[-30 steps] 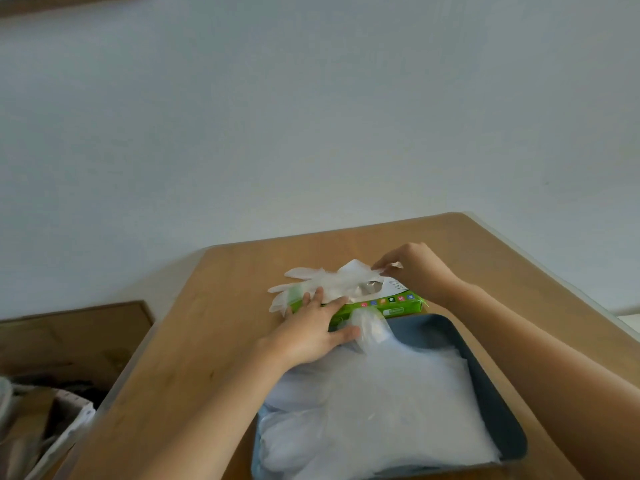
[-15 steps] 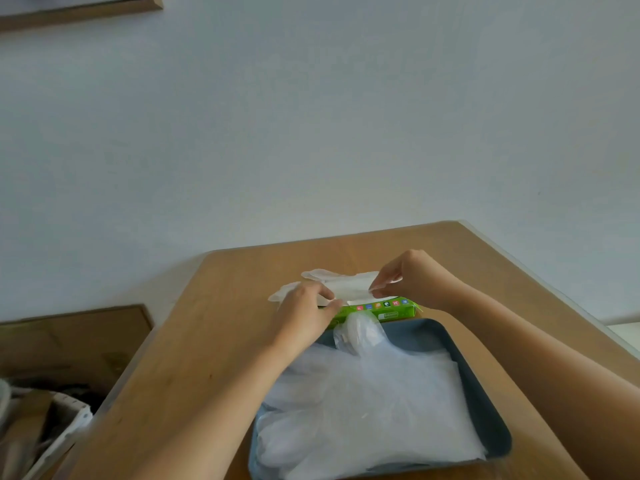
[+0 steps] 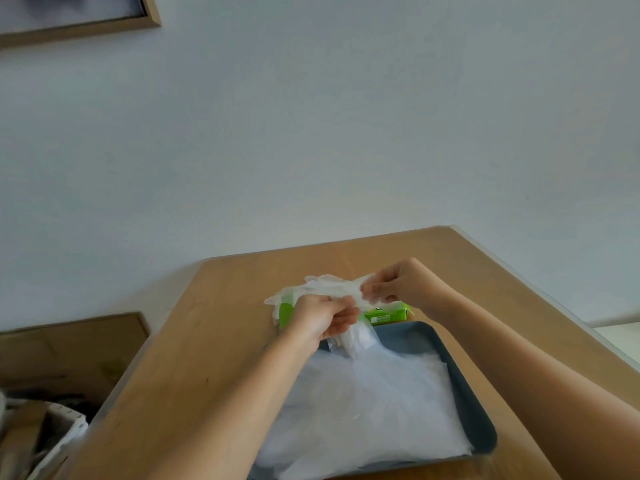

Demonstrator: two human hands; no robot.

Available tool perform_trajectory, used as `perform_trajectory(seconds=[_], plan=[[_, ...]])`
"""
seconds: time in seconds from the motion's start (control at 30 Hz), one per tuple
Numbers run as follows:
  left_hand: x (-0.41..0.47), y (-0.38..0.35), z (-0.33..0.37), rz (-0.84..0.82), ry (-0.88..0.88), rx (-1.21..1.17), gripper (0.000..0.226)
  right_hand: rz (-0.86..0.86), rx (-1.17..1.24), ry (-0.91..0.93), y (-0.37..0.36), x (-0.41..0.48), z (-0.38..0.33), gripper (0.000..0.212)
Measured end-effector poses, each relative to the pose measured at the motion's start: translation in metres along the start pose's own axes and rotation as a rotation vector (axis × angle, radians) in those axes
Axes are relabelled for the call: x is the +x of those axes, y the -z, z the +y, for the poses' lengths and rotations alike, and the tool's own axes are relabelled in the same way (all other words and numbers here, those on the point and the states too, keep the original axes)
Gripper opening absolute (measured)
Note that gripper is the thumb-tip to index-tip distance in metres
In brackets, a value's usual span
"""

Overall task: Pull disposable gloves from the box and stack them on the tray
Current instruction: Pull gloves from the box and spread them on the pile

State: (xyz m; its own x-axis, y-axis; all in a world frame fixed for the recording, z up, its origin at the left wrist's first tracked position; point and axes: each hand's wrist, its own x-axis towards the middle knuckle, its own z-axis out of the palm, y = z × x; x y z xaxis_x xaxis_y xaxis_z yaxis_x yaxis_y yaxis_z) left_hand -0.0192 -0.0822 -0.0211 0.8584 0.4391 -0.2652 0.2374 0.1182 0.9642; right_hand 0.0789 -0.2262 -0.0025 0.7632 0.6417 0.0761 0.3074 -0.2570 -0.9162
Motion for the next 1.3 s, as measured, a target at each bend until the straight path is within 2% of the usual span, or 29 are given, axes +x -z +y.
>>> perform_trajectory(seconds=[0.17, 0.33, 0.43, 0.53, 0.63, 0.67, 0.73, 0.8, 0.87, 0.93, 1.0, 1.13, 1.23, 1.3], plan=[[0.009, 0.019, 0.0, 0.091, 0.024, 0.068, 0.009, 0.124, 0.152, -0.006, 0.017, 0.004, 0.002, 0.012], [0.018, 0.03, 0.0, 0.16, 0.058, 0.131, 0.009, 0.44, 0.366, 0.001, 0.044, 0.008, 0.0, 0.021], [0.021, 0.033, 0.001, 0.171, 0.075, 0.194, 0.012, 0.525, 0.143, 0.073, 0.06, -0.001, -0.012, 0.019], [0.016, 0.038, 0.009, 0.15, 0.106, 0.367, 0.032, 0.421, -0.204, 0.182, 0.071, -0.02, -0.04, 0.018], [-0.003, 0.046, 0.038, 0.086, 0.206, 0.695, 0.066, 0.243, -0.385, 0.241, 0.077, -0.044, -0.068, 0.018], [-0.012, 0.047, 0.05, 0.1, 0.195, 0.852, 0.073, 0.182, -0.417, 0.243, 0.077, -0.05, -0.077, 0.018], [-0.031, 0.047, 0.071, 0.091, 0.034, 1.109, 0.08, 0.084, -0.481, 0.236, 0.074, -0.063, -0.091, 0.019], [-0.052, 0.039, 0.084, -0.098, -0.228, 1.04, 0.092, 0.013, -0.5, 0.234, 0.069, -0.077, -0.106, 0.022], [-0.076, 0.023, 0.091, -0.411, -0.406, 0.757, 0.097, -0.052, -0.491, 0.245, 0.062, -0.09, -0.118, 0.026], [-0.09, 0.006, 0.089, -0.628, -0.568, 0.579, 0.066, -0.102, -0.471, 0.268, 0.054, -0.099, -0.128, 0.032], [-0.098, -0.007, 0.085, -0.593, -0.62, 0.501, 0.04, -0.108, -0.435, 0.298, 0.048, -0.104, -0.134, 0.038], [-0.103, -0.011, 0.073, -0.376, -0.582, 0.346, 0.014, -0.07, -0.394, 0.285, 0.053, -0.107, -0.133, 0.037], [-0.107, -0.003, 0.069, -0.311, -0.602, 0.302, 0.013, -0.156, -0.418, 0.208, 0.067, -0.11, -0.127, 0.013], [-0.106, 0.002, 0.066, -0.237, -0.615, 0.268, 0.017, -0.209, -0.39, 0.142, 0.074, -0.11, -0.12, 0.006]])
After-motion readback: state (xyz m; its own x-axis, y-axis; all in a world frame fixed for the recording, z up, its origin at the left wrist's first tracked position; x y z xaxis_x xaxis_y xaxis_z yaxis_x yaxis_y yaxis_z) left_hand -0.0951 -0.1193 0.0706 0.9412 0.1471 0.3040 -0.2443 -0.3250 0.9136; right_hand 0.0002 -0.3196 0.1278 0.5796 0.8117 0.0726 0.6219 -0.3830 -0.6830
